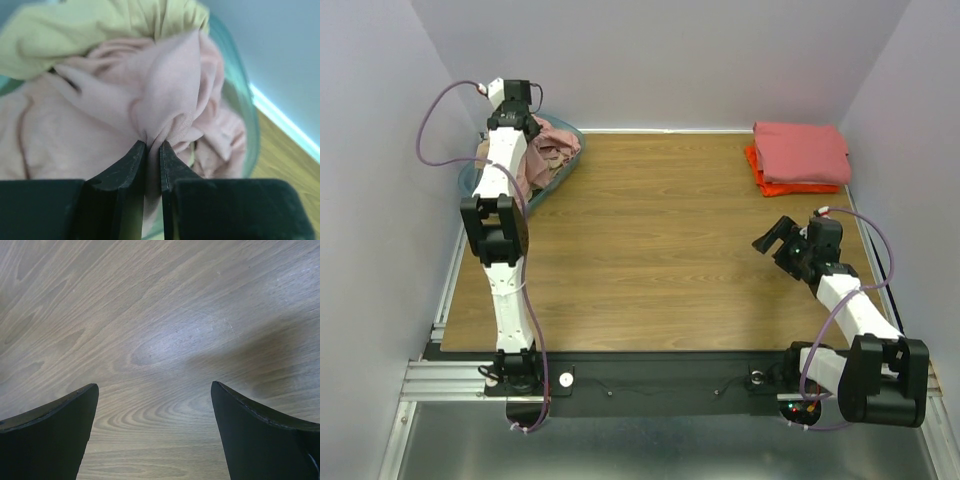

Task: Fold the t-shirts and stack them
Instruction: Grab the tshirt from the pile, then move the tshirt to the center of the board

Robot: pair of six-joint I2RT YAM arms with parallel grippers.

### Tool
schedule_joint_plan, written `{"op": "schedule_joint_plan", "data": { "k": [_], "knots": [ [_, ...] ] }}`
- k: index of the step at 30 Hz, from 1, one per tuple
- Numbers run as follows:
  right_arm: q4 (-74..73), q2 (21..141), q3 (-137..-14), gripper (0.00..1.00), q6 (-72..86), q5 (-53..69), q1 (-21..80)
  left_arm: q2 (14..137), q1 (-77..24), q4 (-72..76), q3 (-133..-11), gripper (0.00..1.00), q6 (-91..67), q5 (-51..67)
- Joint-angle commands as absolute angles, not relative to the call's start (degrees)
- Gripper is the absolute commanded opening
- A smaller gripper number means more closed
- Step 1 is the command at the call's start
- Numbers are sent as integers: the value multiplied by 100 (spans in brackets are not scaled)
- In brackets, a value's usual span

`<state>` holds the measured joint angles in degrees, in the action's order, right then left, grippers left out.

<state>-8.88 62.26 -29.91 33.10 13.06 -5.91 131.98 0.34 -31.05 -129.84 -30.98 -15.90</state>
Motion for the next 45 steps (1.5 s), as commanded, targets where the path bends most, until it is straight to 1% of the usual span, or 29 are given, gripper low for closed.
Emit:
{"op": "schedule_joint_plan", "data": {
  "k": [1,9,14,16,19,22,24,26,29,30,33,36,38,39,40,41,42,43,44,45],
  "knots": [
    [-589,6223,-3076,100,3191,1468,-598,12121,-176,-3050,-12999,13,-2901,-1977],
    [-598,6091,-3041,100,3173,1503,-598,11075,-246,-2954,-13175,12,-2681,-2153],
    [-598,6003,-2997,100,3182,1547,-598,10232,-403,-2751,-13122,12,-2462,-1732],
    [-598,5933,-2980,100,3173,1547,-598,9768,-614,-2577,-12930,12,-2295,-1749],
    [-615,5775,-2997,100,3120,1617,-598,9074,-1237,-2181,-12499,12,-1996,-1679],
    [-615,5599,-2980,100,3146,1775,-598,8553,-1757,-1680,-11990,12,-1881,-1293],
    [-615,5397,-2936,100,3164,1819,-598,8087,-2081,-1286,-11622,12,-1863,-784],
    [-624,5169,-2927,100,3164,1846,-598,7798,-2389,-1126,-11505,12,-1811,-407],
    [-650,4958,-2927,100,3182,1854,-598,7673,-3074,-871,-11400,12,-1793,-37],
    [-694,4809,-2935,100,3190,1837,-598,7734,-3433,-757,-11399,12,-1793,469],
    [-878,4554,-3049,100,3095,1592,-598,7936,-3962,-738,-11539,12,-1705,887],
    [-1554,4098,-3409,100,2953,732,-598,8156,-4166,-791,-11418,12,-1793,1361],
    [-1914,3877,-3515,100,2944,275,-598,8095,-4166,-914,-11076,12,-1863,1214],
    [-1977,3772,-3533,100,2944,3,-598,8016,-4157,-931,-10787,17,-1968,613],
    [-2047,3596,-3533,100,2953,-209,-598,7816,-4157,-940,-10088,23,-2047,119],
    [-2074,3525,-3533,100,2944,-289,-598,7709,-4149,-914,-9698,33,-2161,-460],
    [-2092,3490,-3533,100,2936,-334,-598,7630,-4061,-958,-9007,69,-2414,-1492],
    [-2127,3472,-3551,100,2918,-247,-598,7516,-3956,-1045,-8713,84,-2643,-2216],
    [-2162,3480,-3568,100,2901,-246,-598,7489,-3816,-1185,-8466,95,-2854,-2398],
    [-2188,3515,-3603,100,2831,-37,-598,7480,-3606,-1343,-8255,99,-3065,-2460]
  ]
}}
